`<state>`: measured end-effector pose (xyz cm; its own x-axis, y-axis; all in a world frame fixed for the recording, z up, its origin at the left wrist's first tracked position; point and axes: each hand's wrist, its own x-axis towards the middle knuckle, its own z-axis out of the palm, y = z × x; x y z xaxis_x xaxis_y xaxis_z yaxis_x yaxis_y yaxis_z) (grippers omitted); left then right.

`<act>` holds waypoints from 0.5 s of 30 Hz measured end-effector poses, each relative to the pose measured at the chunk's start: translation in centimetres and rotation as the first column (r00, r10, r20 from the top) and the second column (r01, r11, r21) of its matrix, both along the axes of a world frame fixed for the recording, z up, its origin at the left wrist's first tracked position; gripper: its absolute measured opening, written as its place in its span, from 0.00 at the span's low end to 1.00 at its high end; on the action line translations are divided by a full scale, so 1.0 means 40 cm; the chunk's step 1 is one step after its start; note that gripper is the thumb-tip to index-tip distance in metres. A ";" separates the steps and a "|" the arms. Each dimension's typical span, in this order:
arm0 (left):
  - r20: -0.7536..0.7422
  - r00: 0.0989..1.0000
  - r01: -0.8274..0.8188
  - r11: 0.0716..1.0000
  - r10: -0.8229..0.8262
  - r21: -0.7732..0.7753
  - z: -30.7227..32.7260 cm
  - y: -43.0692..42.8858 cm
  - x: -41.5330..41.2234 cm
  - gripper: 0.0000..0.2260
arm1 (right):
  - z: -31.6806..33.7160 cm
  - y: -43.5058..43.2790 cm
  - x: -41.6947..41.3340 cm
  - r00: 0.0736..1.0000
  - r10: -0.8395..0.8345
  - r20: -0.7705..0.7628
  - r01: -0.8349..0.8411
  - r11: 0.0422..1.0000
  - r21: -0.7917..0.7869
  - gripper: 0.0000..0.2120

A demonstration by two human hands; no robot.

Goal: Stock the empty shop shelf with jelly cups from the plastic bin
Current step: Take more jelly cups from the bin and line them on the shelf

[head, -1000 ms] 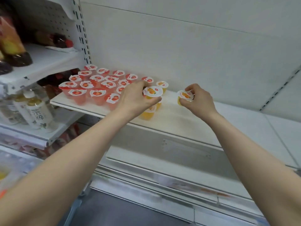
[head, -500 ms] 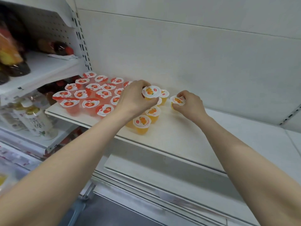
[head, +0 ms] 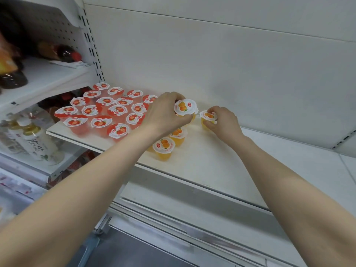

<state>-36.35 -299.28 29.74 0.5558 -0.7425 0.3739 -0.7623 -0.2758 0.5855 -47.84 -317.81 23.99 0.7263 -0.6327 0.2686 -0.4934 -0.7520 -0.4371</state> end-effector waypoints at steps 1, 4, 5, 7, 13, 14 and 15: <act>0.006 1.000 0.000 1.000 0.000 0.005 -0.003 -0.006 -0.001 0.21 | -0.002 -0.002 -0.004 1.000 0.020 -0.010 -0.020 1.000 -0.018 0.18; 0.035 0.999 0.029 0.999 -0.030 0.027 -0.008 -0.020 -0.006 0.21 | -0.001 -0.010 -0.019 0.995 0.079 -0.057 -0.083 0.993 -0.088 0.18; 0.055 0.997 0.049 0.998 -0.051 0.042 -0.010 -0.025 -0.009 0.21 | 0.001 -0.013 -0.024 0.993 0.095 -0.071 -0.103 0.988 -0.117 0.19; 0.130 0.988 0.075 0.993 -0.087 0.092 -0.014 -0.039 -0.017 0.20 | 0.009 -0.021 -0.036 0.988 0.119 -0.095 -0.134 0.976 -0.170 0.19; 0.315 0.941 0.053 0.972 -0.125 0.228 -0.061 -0.100 -0.041 0.15 | 0.026 -0.042 -0.069 0.976 0.126 -0.177 -0.175 0.938 -0.299 0.18; 0.333 0.934 0.045 0.969 -0.127 0.243 -0.072 -0.108 -0.042 0.16 | 0.029 -0.044 -0.073 0.975 0.121 -0.187 -0.175 0.934 -0.311 0.18; 0.355 0.926 0.033 0.965 -0.127 0.258 -0.082 -0.116 -0.041 0.17 | 0.031 -0.045 -0.076 0.974 0.116 -0.197 -0.176 0.931 -0.320 0.18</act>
